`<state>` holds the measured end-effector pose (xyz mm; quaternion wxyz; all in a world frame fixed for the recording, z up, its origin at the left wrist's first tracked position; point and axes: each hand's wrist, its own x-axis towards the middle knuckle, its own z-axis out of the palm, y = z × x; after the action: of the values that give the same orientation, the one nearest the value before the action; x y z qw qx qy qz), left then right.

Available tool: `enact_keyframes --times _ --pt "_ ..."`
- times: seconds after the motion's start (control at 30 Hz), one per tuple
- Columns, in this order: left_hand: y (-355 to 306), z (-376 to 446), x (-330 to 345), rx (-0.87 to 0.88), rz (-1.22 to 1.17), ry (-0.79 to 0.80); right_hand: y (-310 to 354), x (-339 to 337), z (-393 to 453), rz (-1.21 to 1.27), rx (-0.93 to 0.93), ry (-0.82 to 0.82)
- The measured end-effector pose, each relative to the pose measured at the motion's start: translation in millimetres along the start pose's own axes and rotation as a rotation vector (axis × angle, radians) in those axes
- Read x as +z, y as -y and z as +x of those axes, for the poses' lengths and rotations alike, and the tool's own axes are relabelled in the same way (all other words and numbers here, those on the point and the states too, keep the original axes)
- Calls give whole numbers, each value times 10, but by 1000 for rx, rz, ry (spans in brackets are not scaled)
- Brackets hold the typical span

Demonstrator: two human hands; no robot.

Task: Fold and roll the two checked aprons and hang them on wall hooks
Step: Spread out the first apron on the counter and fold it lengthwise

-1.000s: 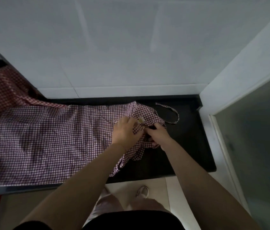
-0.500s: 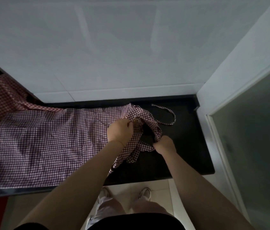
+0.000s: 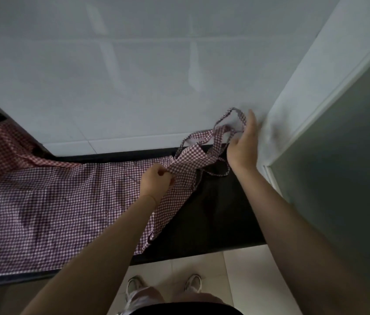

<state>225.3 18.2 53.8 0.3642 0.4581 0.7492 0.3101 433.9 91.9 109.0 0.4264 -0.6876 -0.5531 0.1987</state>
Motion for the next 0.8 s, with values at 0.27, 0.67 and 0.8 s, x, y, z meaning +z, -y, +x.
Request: enact_keyframes --times 0.27,0.67,0.8 --pt "-75 -504 579 198 346 1083 -501 -179 -396 -230 773 826" --pt "799 -293 610 66 705 307 -1182 -397 -740 -416 729 372" --pt "773 -282 731 7 890 403 -1331 -500 -768 -646 685 350"
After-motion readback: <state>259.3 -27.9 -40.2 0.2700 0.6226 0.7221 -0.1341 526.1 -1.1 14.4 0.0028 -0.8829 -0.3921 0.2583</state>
